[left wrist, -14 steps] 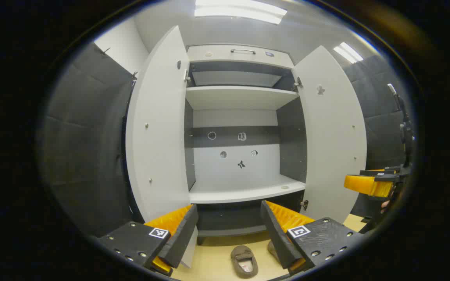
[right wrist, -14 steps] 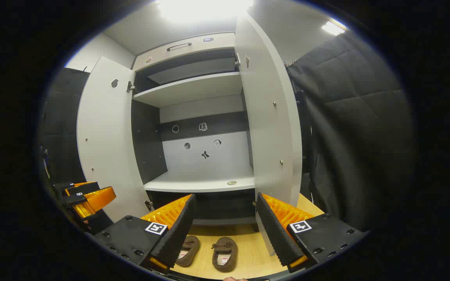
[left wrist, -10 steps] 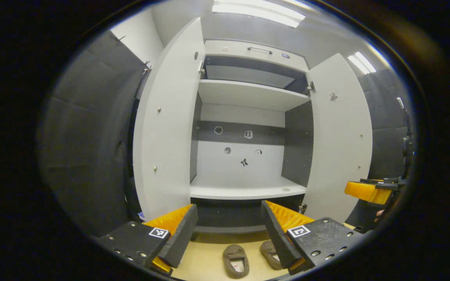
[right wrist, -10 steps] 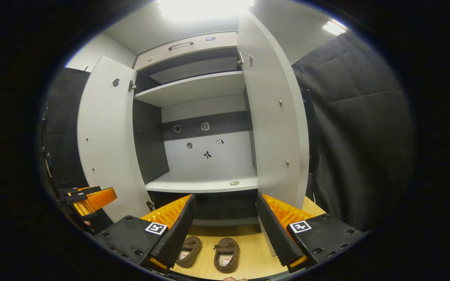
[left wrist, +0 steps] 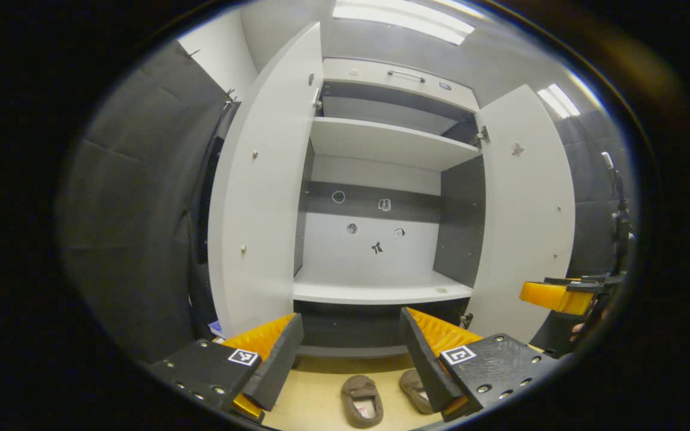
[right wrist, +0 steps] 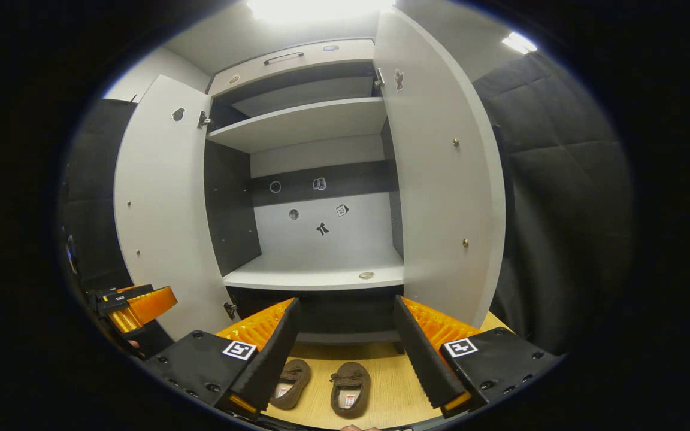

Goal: Grab one shoe with the right hand and put it into the shoe cabinet, grab the other shoe with the left hand and put it into the shoe cabinet; then close the right door with the right hand and the left door with the left hand.

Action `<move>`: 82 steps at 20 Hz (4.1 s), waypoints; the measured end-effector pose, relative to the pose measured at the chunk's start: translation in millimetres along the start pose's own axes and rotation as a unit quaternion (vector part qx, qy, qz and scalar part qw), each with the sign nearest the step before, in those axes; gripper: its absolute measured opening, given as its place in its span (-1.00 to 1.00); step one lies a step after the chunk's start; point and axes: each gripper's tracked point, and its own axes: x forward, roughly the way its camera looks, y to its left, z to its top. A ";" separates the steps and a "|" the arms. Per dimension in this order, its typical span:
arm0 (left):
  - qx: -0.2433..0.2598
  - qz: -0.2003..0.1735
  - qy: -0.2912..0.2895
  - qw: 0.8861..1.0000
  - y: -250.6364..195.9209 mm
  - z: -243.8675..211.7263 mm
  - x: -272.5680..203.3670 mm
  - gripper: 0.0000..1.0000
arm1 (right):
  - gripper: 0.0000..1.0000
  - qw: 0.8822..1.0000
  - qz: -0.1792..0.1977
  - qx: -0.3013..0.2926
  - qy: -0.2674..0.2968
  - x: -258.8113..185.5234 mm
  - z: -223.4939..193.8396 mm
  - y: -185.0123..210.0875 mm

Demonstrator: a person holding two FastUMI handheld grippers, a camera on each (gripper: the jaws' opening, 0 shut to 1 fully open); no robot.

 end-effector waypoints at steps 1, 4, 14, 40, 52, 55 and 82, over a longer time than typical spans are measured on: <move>0.002 -0.004 -0.001 1.000 -1.2 0.9 -0.4 0.87 | 0.83 1.000 0.000 0.004 0.004 2.6 -1.2 0.8; 0.009 -0.017 -0.001 1.000 -2.8 -1.8 -1.2 0.87 | 0.95 1.000 -0.004 0.010 0.022 13.8 -8.6 3.1; -0.004 -0.043 0.047 0.998 -7.0 -34.2 -5.1 0.88 | 0.96 0.988 0.037 -0.030 0.149 50.2 -87.4 40.5; 0.031 -0.007 0.139 0.990 -5.9 -71.1 35.5 0.88 | 0.83 0.899 0.049 -0.050 0.432 129.6 -386.1 37.3; 0.027 0.036 0.139 0.989 8.4 -77.9 25.5 0.88 | -0.81 0.893 0.021 -0.136 0.429 142.2 -387.2 14.3; 0.026 0.038 0.140 0.989 6.7 -81.3 22.1 0.88 | -0.96 0.888 0.054 -0.112 0.444 139.4 -390.5 14.1; 0.072 -0.048 0.128 0.988 -35.1 -82.8 35.0 1.00 | -0.96 0.961 0.137 -0.025 0.237 123.5 -65.2 54.7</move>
